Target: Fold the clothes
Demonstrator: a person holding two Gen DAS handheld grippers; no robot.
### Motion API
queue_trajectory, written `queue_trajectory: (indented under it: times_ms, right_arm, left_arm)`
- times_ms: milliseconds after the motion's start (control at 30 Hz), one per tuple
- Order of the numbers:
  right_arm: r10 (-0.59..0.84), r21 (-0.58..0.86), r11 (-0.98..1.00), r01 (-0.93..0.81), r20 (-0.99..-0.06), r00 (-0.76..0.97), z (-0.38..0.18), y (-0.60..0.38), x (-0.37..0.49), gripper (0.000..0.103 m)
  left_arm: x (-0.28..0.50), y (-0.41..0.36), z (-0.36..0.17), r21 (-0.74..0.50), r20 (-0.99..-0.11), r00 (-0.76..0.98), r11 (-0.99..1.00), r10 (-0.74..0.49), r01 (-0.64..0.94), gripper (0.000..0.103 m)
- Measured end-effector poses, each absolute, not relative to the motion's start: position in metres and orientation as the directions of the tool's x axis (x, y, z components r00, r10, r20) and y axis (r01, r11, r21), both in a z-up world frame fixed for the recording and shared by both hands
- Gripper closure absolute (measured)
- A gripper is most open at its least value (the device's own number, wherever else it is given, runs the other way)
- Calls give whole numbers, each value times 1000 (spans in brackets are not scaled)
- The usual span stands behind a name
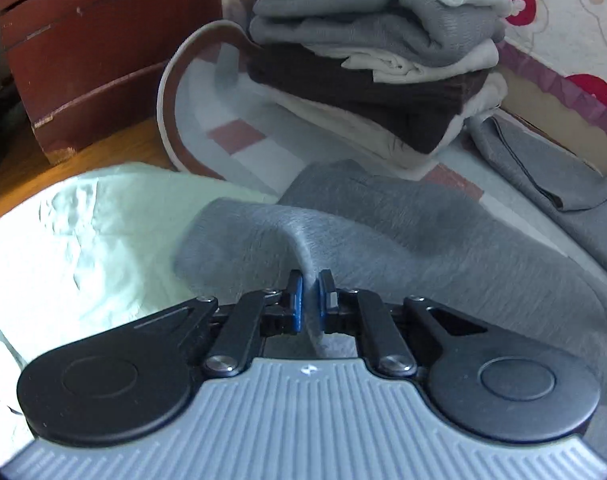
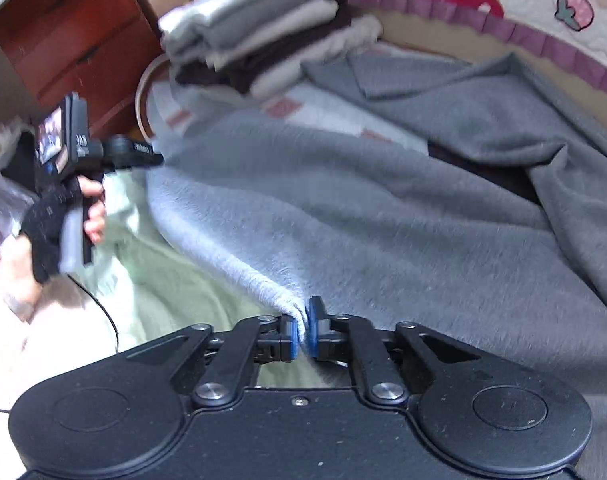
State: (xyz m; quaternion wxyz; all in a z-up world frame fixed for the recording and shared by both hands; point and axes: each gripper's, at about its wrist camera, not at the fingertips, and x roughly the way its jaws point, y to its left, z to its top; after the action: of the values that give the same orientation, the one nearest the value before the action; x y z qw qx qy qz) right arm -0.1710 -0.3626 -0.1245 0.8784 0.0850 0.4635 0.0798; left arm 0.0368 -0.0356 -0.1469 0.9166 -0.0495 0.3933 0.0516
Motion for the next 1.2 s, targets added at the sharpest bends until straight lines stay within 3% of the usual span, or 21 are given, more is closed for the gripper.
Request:
queue_trajectory:
  times_ms: [33,100,133,300,433,700,900,1100,1200]
  right_arm:
    - [209,214,975,-56,-809,549,-127,-361,-170,53]
    - [188,194,980,-45,-826,532,-132,-358,-167,42]
    - [162,178,984,-24,-825,541,-132,-362,-169,42]
    - [100,201,974,108,-801,590,-122,-399,-183,42]
    - [25,187,962,201,-788,616,-117,-435,-200,41]
    - [-259,140,805,577,-792,552,-117,-564,-303,40]
    - [-333,341,508,791,-770,545,-133,-644,-411,40]
    - [-225,663,271,698,-661,715,-192,-665,-448,38]
    - [-254,698,237,676,-627,737,-212,-666,-435,31]
  left_arm:
    - [36,-37,-144,-57,-715,698,991,41,-117,89]
    - [28,-44,-140,-103,-686,727,993,-29,-57,78]
    - [23,-50,-139,-132,-673,736,991,-77,-18,73]
    - [2,-103,-143,-191,-636,714,956,-293,222,73]
    - [-16,-163,-150,-233,-687,564,874,-458,427,73]
    - [-68,-278,-150,-156,-773,327,663,-544,732,61]
    - [-99,-311,-156,-140,-782,260,567,-566,812,61]
    - [-122,-316,-149,-148,-767,202,475,-609,867,61]
    - [-124,-312,-149,-137,-770,214,483,-601,865,56]
